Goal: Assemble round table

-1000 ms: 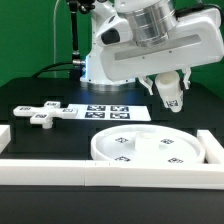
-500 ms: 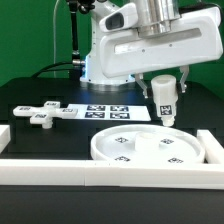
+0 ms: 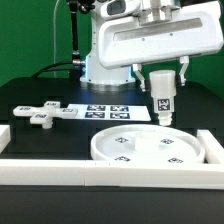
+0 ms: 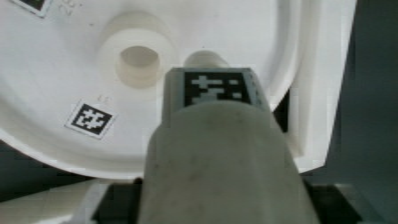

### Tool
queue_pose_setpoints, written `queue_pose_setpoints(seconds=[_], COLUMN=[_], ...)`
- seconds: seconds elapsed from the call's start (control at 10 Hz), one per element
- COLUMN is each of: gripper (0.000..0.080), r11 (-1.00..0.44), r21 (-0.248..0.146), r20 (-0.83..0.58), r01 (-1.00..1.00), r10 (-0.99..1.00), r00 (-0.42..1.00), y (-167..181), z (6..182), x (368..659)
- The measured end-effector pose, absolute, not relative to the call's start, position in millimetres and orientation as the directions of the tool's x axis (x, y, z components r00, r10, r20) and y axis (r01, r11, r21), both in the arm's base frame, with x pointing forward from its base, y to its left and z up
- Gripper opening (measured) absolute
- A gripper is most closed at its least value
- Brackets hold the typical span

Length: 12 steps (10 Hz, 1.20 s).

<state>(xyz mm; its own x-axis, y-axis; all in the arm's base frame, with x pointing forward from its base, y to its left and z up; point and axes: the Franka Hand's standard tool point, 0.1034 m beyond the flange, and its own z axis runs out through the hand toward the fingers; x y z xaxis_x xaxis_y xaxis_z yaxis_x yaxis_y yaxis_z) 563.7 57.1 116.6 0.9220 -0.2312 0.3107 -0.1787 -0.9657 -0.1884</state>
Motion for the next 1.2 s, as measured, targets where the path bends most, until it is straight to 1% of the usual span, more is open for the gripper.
queue_pose_setpoints(seconds=[0.1, 0.2, 0.4, 0.6, 0.9, 1.0, 1.2], gripper=[0.0410, 0.0410, 0.0410, 0.0410, 0.0410, 0.0410, 0.0410], r11=[-0.966, -0.979, -0.988, -0.995, -0.995, -0.996, -0.996], r21=[-0.188, -0.162, -0.135, -0.097, -0.098, -0.089, -0.091], r20=[0.311, 0.322, 0.336, 0.369, 0.364, 0.362, 0.355], r01=[-0.178, -0.122, -0.076, -0.017, -0.016, 0.006, 0.005], r10=[-0.231, -0.169, -0.118, -0.052, -0.051, -0.027, -0.028], r00=[0.922, 0.932, 0.934, 0.928, 0.930, 0.932, 0.934], y=[56.6, 53.0, 43.3, 33.7, 35.1, 36.7, 36.9], z=[116.5, 116.9, 117.6, 115.3, 112.1, 105.9, 102.7], x=[563.7, 564.6, 566.4, 569.7, 568.7, 568.1, 567.9])
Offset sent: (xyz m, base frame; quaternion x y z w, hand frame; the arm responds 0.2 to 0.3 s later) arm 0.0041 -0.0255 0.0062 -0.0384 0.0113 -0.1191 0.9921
